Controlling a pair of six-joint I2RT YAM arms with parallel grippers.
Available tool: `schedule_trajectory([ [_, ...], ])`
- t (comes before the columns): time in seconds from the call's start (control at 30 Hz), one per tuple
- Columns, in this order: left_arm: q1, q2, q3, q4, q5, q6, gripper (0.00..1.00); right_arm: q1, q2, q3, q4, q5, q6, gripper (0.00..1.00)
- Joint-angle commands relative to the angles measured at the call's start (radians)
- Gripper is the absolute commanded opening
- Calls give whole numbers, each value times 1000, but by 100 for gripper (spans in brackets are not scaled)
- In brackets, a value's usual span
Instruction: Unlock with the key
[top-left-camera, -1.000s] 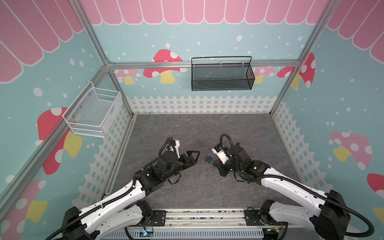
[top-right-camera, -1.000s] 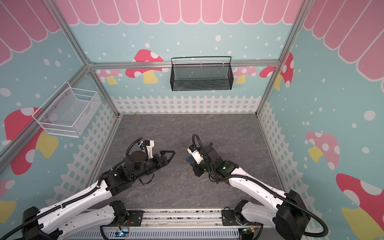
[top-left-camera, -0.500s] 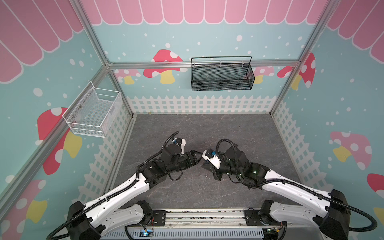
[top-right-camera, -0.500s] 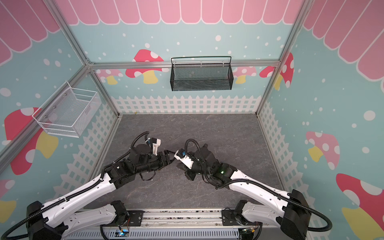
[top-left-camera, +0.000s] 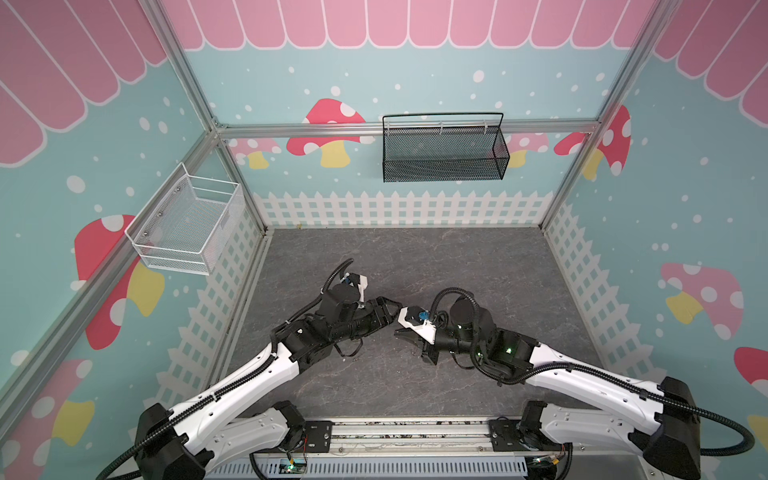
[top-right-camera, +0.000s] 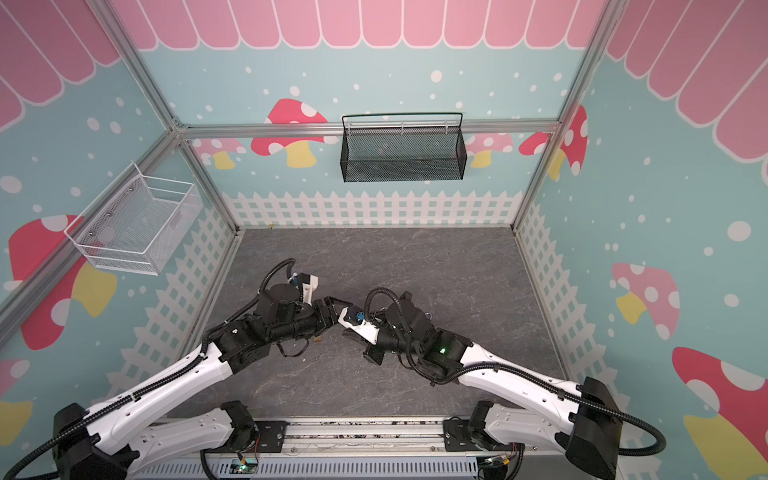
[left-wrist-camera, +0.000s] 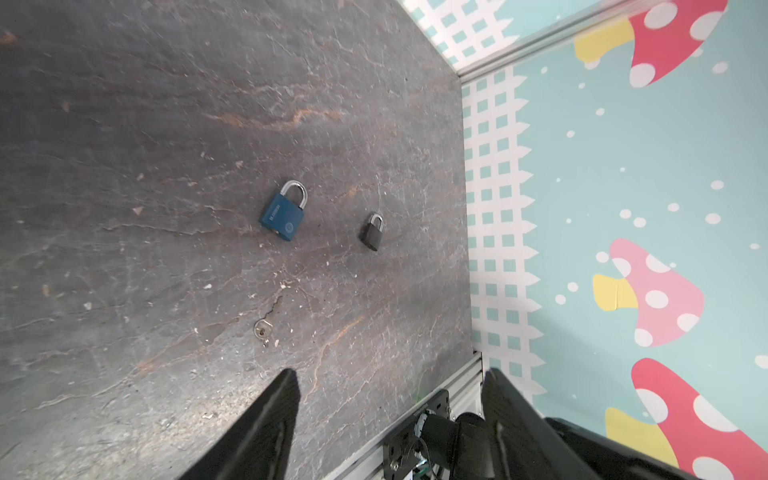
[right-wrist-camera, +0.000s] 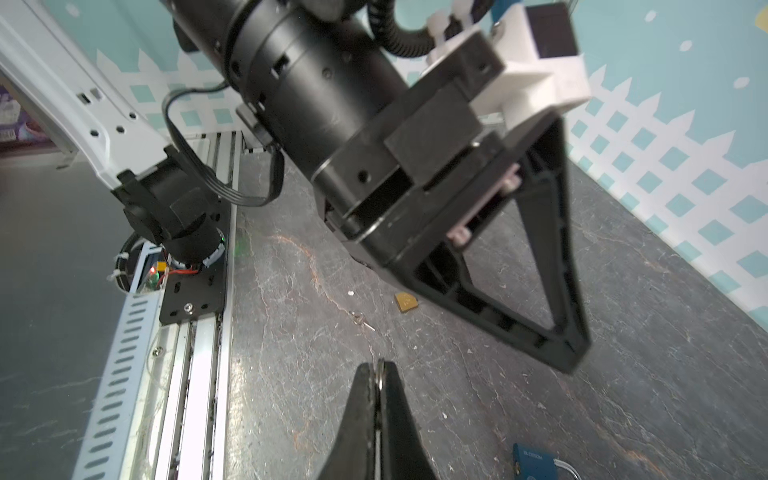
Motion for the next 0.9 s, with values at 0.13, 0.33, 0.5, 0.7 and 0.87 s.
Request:
schedule_trajectory([
  [0.13,8,-187,-101,80,-305,307,69,3,-27,77,42,110,303,0],
  [0.33,7,-318,-271,415,-268,579,65,-10,-8,197,-88,225,553,0],
  [0.5,-33,-329,-340,613,-187,759,61,-39,6,248,-117,201,693,0],
  [0.7,-168,-217,-337,762,-255,970,58,-58,45,292,-128,151,749,0],
  [0.87,-190,-97,-300,848,-275,1011,54,-59,58,303,-123,128,759,0],
])
